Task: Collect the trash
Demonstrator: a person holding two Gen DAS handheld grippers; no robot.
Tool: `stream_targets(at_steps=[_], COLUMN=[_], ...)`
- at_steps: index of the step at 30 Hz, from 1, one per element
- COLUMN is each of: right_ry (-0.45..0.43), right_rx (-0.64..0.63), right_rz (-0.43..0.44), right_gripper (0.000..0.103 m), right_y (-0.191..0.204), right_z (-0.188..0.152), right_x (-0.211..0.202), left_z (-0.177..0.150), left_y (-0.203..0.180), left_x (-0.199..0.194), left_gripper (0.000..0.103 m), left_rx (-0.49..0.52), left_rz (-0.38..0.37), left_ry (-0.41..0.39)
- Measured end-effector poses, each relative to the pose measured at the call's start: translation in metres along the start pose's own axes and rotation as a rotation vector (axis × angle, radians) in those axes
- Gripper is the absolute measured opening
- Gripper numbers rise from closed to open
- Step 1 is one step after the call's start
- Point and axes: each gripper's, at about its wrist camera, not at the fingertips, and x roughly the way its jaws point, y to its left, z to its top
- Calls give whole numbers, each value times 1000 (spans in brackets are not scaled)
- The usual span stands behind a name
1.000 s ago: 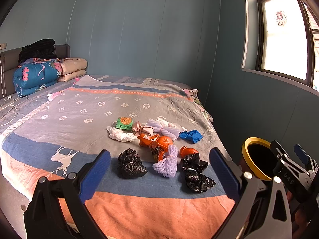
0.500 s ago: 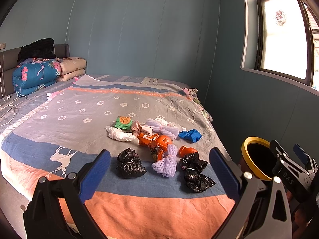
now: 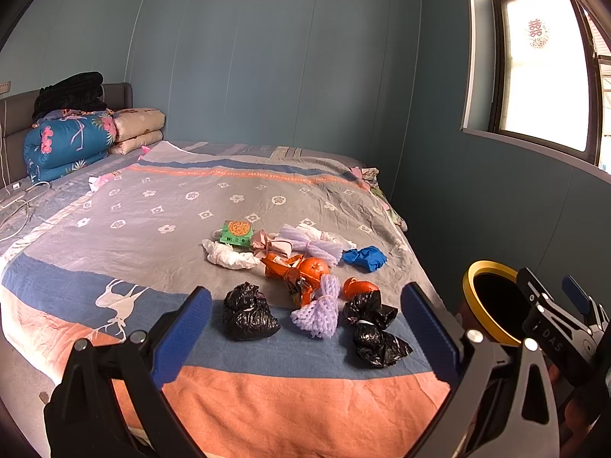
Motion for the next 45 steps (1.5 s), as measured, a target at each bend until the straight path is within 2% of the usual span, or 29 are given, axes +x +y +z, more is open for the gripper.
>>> stream_targets(at_steps=[41, 45], right_ry=[34, 58], right_rx=[11, 15], right_rz=[3, 15], right_gripper=[95, 95], right_y=[-2, -2], right_z=[0, 2], right_x=[6, 11], left_z=[-4, -5], left_y=[4, 10], left_x=[8, 17], left_gripper=[96, 96], left_rx=[-17, -19], left_rz=[0, 6], left_ry=[37, 70])
